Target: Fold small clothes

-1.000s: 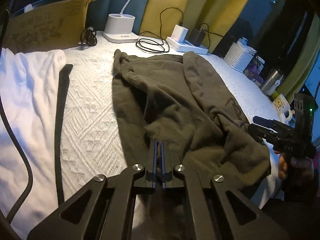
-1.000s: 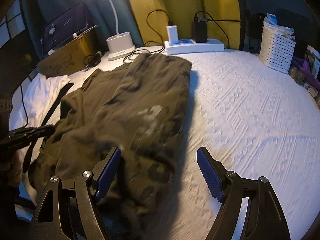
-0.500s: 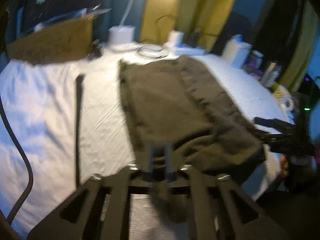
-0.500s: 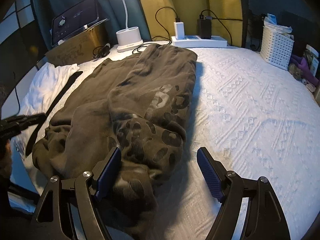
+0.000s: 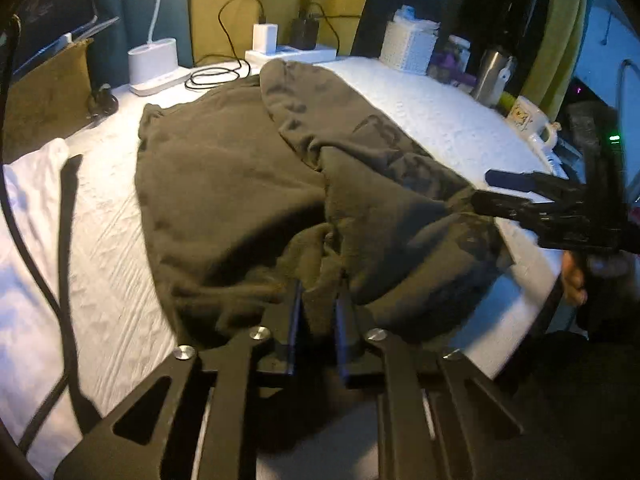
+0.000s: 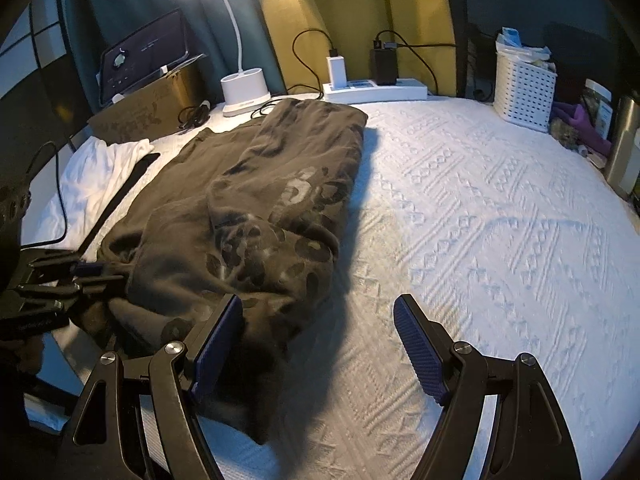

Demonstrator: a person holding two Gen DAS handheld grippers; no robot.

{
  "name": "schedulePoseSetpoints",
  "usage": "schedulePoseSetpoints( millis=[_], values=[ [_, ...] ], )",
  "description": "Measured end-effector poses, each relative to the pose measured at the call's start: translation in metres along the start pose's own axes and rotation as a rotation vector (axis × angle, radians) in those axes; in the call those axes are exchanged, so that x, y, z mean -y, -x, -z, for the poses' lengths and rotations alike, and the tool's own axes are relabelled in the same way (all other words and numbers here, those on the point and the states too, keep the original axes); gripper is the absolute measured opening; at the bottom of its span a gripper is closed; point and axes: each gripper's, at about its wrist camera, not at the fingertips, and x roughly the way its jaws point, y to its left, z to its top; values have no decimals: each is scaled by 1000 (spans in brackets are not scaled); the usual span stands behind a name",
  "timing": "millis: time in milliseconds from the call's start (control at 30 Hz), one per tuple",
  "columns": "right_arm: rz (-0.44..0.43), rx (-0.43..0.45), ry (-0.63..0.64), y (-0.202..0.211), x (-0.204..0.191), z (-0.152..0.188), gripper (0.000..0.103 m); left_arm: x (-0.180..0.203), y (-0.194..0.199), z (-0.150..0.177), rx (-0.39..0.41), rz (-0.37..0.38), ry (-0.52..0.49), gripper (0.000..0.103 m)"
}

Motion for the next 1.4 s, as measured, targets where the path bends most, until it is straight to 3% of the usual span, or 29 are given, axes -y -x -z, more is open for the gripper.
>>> schedulePoseSetpoints(
  millis=[267,467,533,667,733,1067,1400],
  values=[
    [-15,-42,46,-16,-12,13,80,7,22,27,-15,-45,41,10],
    [-15,-41,65,-15,-11,11,81,0,30,19,-12,-8,112,15],
    [-14,-31,63,-13,-9,8,81,-1,37,14,7,-16,104,20],
    [-20,-17,58,-9,-4,0,81,-9,45,0,49,-24,121,45],
    [-19,-11,58,-9,-2,-5,81,-13,44,-9,65,-23,137,47],
    [-10,-7,30,-20,20,-33,81,-43,2,-62,57,-74,163,47],
    [15,-32,8,-50,43,-67,81,-101,-48,-111,36,-187,175,47]
  ],
)
